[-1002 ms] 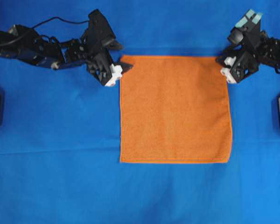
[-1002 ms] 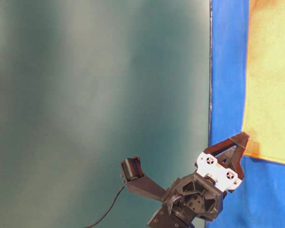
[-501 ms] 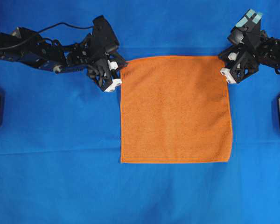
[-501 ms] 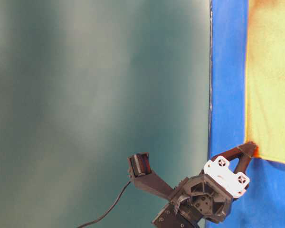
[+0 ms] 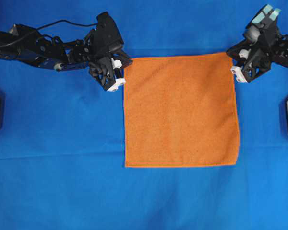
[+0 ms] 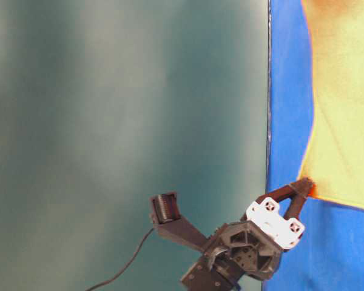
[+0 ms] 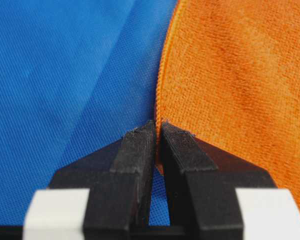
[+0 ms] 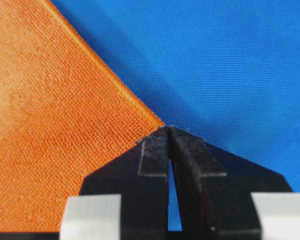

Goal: Fold the orange towel.
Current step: 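Grasp the far left and far right towel corners with both grippers, then lift the far edge and fold it toward the near edge with both grippers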

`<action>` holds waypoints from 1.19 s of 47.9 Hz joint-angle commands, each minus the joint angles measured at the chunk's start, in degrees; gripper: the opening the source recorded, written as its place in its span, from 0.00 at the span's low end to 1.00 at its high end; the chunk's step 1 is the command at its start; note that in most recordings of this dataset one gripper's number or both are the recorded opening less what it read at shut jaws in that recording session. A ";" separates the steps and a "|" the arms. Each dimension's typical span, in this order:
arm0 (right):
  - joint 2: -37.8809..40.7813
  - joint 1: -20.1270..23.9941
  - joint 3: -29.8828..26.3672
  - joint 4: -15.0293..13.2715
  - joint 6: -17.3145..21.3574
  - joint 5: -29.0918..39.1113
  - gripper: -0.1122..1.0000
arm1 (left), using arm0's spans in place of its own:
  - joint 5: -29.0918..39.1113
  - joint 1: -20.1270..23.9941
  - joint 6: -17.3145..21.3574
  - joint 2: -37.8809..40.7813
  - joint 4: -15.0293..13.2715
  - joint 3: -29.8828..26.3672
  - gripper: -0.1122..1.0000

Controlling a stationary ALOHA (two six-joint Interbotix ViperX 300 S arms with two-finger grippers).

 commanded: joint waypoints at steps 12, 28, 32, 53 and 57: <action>-5.45 0.97 1.49 0.26 0.18 0.79 0.11 | 1.93 -0.09 0.88 -3.25 0.18 -0.79 0.13; -14.15 11.16 1.49 6.06 0.26 10.90 0.11 | 10.37 -6.59 0.44 -9.93 0.18 -0.26 0.13; -16.87 15.12 1.93 8.44 0.26 13.54 0.11 | 11.69 -9.05 0.18 -10.20 0.18 -0.18 0.13; -19.51 34.19 2.90 17.67 0.26 19.86 0.11 | 13.18 -26.37 -0.70 -8.53 0.18 -0.97 0.13; -18.37 37.44 2.81 18.81 0.26 20.57 0.11 | 13.10 -28.21 -1.23 -7.91 0.09 -1.41 0.13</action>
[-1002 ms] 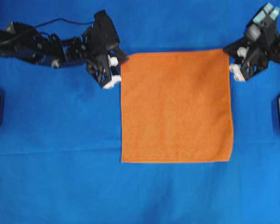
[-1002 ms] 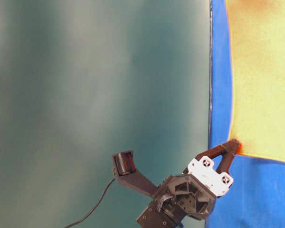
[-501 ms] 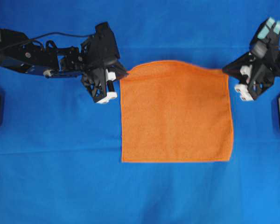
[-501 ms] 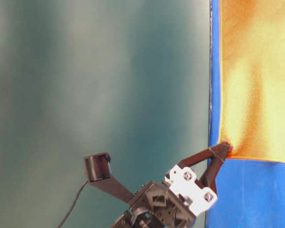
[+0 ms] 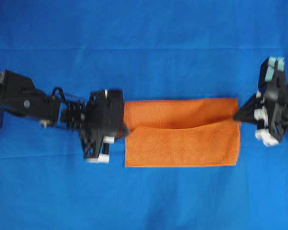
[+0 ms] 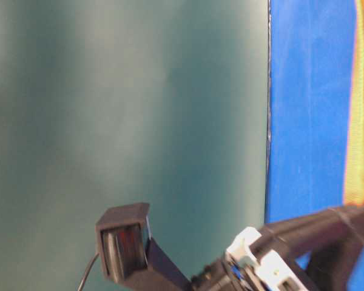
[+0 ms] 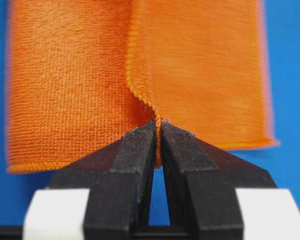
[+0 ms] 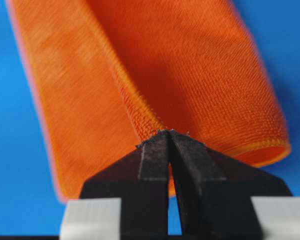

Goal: Fold the orange towel.
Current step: 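Lift the far edge and fold it toward the near edge with both grippers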

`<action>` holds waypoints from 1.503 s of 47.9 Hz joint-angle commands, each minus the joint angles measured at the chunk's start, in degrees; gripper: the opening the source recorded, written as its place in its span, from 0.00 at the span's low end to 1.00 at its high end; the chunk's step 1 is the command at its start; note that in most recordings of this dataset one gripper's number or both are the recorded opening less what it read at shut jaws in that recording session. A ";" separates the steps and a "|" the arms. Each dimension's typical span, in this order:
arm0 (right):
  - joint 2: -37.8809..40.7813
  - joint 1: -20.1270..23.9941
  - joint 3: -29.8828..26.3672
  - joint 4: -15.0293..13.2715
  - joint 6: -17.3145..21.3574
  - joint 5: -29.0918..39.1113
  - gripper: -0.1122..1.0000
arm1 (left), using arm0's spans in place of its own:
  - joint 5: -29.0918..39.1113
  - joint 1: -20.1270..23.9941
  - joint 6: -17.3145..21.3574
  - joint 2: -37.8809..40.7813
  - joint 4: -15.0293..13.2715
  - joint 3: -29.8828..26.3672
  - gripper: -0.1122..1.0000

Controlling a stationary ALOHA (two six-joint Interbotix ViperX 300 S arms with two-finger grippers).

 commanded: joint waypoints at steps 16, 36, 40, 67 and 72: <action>4.75 12.39 -1.32 5.36 0.00 -1.49 0.11 | 0.00 -5.36 -2.02 1.67 0.09 -3.43 0.13; 10.11 13.80 -3.25 5.71 -0.09 -3.43 0.11 | 0.09 -5.45 -2.02 3.16 0.09 -3.43 0.13; 11.34 13.80 -3.78 5.98 -0.09 -3.43 0.12 | 0.09 -5.36 -2.02 3.16 0.00 -3.43 0.14; 3.08 14.41 -3.69 2.99 -0.70 -3.43 0.62 | 0.09 -3.34 -0.79 0.00 0.09 -3.52 0.62; 0.62 10.90 -3.16 0.70 -0.70 -3.43 0.63 | 0.09 -0.70 -0.79 -0.18 0.18 -3.43 0.62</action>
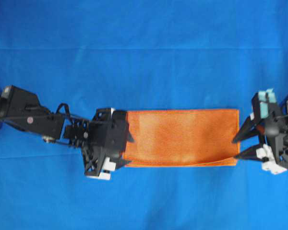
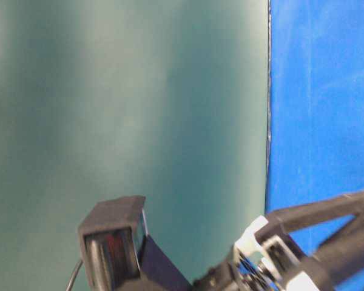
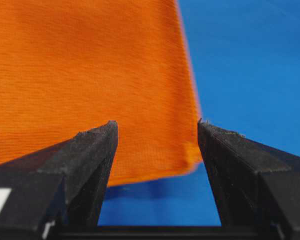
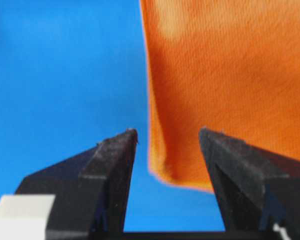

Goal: Fold the orange towel.
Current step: 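Lift the far edge and fold it toward the near edge with both grippers, then release the corners and reposition both grippers at the folded strip's ends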

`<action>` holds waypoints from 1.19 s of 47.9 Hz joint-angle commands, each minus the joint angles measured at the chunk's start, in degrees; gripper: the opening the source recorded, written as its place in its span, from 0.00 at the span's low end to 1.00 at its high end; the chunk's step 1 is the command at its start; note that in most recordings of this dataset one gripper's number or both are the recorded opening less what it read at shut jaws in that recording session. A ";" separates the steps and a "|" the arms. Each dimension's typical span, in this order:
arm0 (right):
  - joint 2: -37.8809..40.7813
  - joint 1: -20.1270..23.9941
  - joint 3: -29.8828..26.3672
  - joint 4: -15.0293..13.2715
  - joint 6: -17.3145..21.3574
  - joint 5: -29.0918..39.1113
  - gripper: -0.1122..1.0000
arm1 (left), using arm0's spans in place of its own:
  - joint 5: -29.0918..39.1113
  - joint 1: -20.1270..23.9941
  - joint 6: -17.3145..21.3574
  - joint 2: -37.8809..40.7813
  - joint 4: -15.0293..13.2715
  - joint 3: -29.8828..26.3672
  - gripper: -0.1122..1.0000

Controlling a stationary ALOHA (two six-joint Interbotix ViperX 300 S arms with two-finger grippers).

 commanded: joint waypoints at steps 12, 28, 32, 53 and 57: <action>-0.09 -15.64 -0.18 -6.77 -0.09 1.67 0.63 | -0.26 7.56 0.00 -1.32 0.18 -0.53 0.62; 8.35 -20.74 -0.26 -9.05 -0.09 0.79 0.62 | -0.62 12.39 0.00 2.20 0.09 -1.14 0.62; 10.20 -20.74 0.00 -9.05 -0.09 -0.53 0.62 | -0.62 12.83 0.00 3.69 0.18 -1.41 0.62; 14.06 -19.60 0.62 -8.53 0.35 -1.49 0.57 | 1.49 12.66 -0.97 6.33 0.18 -0.97 0.62; 14.06 -19.34 0.88 -8.44 0.35 -1.67 0.57 | 2.99 12.66 -0.88 6.33 0.18 -1.14 0.62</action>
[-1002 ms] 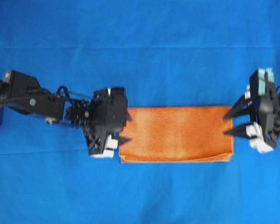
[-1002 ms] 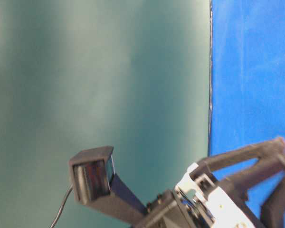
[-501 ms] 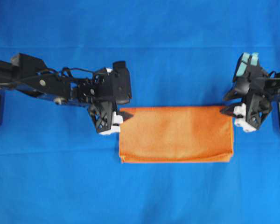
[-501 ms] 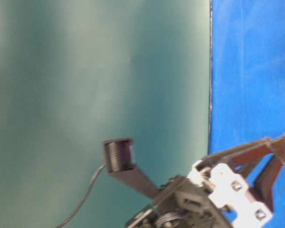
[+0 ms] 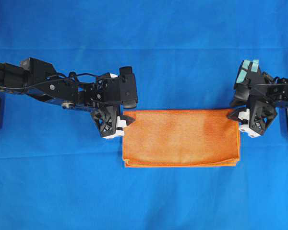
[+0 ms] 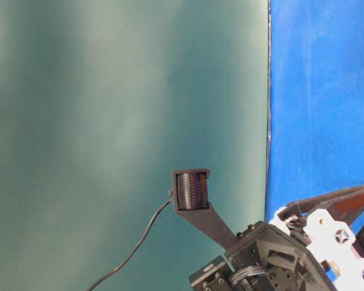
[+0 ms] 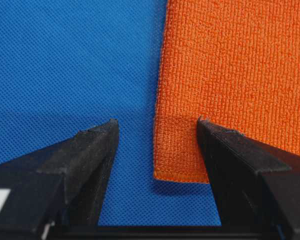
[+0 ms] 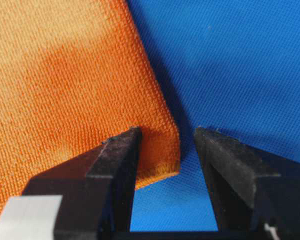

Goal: Fold the orange towel.
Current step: 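Release the corners and reposition both grippers at the folded strip's ends, then grasp the left and right ends of the folded strip with both grippers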

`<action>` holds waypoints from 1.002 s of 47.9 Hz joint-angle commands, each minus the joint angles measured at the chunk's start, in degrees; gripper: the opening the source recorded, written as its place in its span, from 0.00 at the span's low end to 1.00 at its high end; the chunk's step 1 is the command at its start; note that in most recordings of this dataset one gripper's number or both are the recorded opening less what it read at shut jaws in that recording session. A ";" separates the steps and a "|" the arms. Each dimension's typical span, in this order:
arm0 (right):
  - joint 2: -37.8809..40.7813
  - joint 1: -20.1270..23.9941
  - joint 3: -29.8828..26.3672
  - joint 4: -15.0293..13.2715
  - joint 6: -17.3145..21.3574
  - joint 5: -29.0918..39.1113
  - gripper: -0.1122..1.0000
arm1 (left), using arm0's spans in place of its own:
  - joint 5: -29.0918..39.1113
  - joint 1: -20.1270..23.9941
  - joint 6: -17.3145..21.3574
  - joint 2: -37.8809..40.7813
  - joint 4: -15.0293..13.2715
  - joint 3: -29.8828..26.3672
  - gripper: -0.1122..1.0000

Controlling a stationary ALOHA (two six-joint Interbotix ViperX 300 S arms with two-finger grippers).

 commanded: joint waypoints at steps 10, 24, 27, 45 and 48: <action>0.09 1.32 0.35 0.18 0.09 -0.44 0.43 | 2.81 -0.09 -0.26 -0.53 0.09 -1.32 0.59; -0.26 4.57 0.18 0.26 0.09 -0.18 0.13 | 10.37 -0.79 -1.05 0.44 0.09 -4.48 0.13; -0.53 4.57 0.18 0.18 0.00 -0.18 0.13 | 10.55 -0.88 -1.58 0.35 0.09 -5.36 0.11; -11.60 4.57 -3.60 -0.70 -0.35 8.79 0.13 | 19.78 -1.41 -2.20 -6.33 0.09 -9.49 0.11; -14.50 4.57 -4.66 -1.05 -0.35 11.16 0.13 | 21.27 -1.93 -2.11 -8.09 0.09 -10.11 0.11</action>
